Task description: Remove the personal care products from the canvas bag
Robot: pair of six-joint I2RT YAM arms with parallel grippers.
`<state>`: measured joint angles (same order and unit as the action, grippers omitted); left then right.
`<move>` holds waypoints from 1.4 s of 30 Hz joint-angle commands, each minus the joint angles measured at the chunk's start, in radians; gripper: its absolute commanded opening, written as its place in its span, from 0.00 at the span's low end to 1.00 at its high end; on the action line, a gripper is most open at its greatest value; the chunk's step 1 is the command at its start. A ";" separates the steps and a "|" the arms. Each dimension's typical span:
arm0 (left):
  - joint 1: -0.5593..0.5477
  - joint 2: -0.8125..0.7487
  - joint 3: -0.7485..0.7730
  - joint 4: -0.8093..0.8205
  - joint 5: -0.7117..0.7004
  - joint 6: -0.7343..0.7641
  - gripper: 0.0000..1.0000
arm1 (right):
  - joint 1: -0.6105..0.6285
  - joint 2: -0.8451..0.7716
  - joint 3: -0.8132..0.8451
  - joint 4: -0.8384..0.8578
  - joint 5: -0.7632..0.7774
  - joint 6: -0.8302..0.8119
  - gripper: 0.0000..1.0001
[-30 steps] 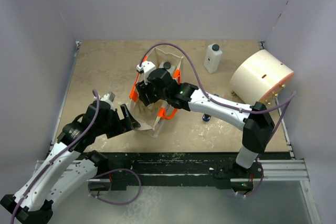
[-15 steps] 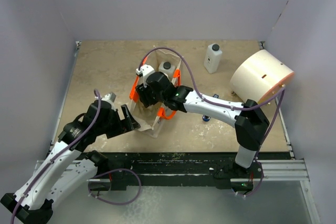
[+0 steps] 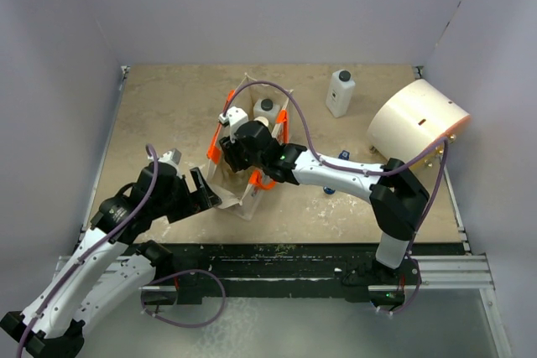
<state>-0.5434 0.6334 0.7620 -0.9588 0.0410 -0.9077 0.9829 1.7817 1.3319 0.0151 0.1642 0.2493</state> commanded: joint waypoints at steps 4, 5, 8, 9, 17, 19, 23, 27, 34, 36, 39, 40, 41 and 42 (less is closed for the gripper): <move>0.002 0.011 0.025 -0.069 -0.021 0.016 0.92 | 0.007 0.007 -0.065 0.112 0.039 -0.016 0.48; 0.002 0.009 0.024 -0.068 -0.022 0.015 0.92 | 0.007 0.012 -0.069 0.115 0.039 -0.016 0.48; 0.003 0.008 0.023 -0.064 -0.023 0.011 0.93 | 0.009 0.017 -0.071 0.122 0.038 -0.010 0.44; 0.003 0.011 0.023 -0.064 -0.021 0.013 0.93 | 0.011 0.014 -0.076 0.129 0.039 -0.007 0.40; 0.003 0.020 0.020 -0.053 -0.005 0.019 0.93 | 0.031 -0.041 -0.067 0.170 0.101 0.000 0.02; 0.004 0.020 0.020 -0.056 -0.003 0.024 0.93 | 0.036 -0.061 -0.082 0.217 0.131 -0.001 0.00; 0.004 0.009 0.018 -0.053 -0.009 0.017 0.93 | 0.037 -0.070 -0.054 0.228 0.138 0.023 0.00; 0.004 0.019 0.017 -0.051 0.003 0.026 0.93 | 0.038 -0.079 -0.030 0.232 0.139 0.066 0.00; 0.013 0.028 0.014 -0.041 0.014 0.031 0.93 | 0.038 -0.130 -0.031 0.242 0.158 0.115 0.00; 0.022 0.029 0.013 -0.038 0.016 0.031 0.93 | 0.039 -0.140 -0.008 0.216 0.160 0.127 0.00; 0.031 0.030 0.014 -0.034 0.028 0.040 0.93 | 0.038 -0.155 0.021 0.175 0.166 0.137 0.00; 0.031 0.029 0.013 -0.036 0.027 0.041 0.93 | 0.039 -0.159 0.036 0.151 0.166 0.142 0.00; 0.031 0.027 0.012 -0.038 0.025 0.040 0.93 | 0.039 -0.162 0.050 0.128 0.166 0.150 0.00; 0.031 0.025 0.013 -0.039 0.021 0.037 0.93 | 0.038 -0.165 0.067 0.096 0.154 0.162 0.00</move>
<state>-0.5220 0.6502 0.7670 -0.9596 0.0742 -0.8974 1.0161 1.7260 1.2705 0.0753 0.2825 0.3561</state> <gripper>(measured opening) 0.928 0.372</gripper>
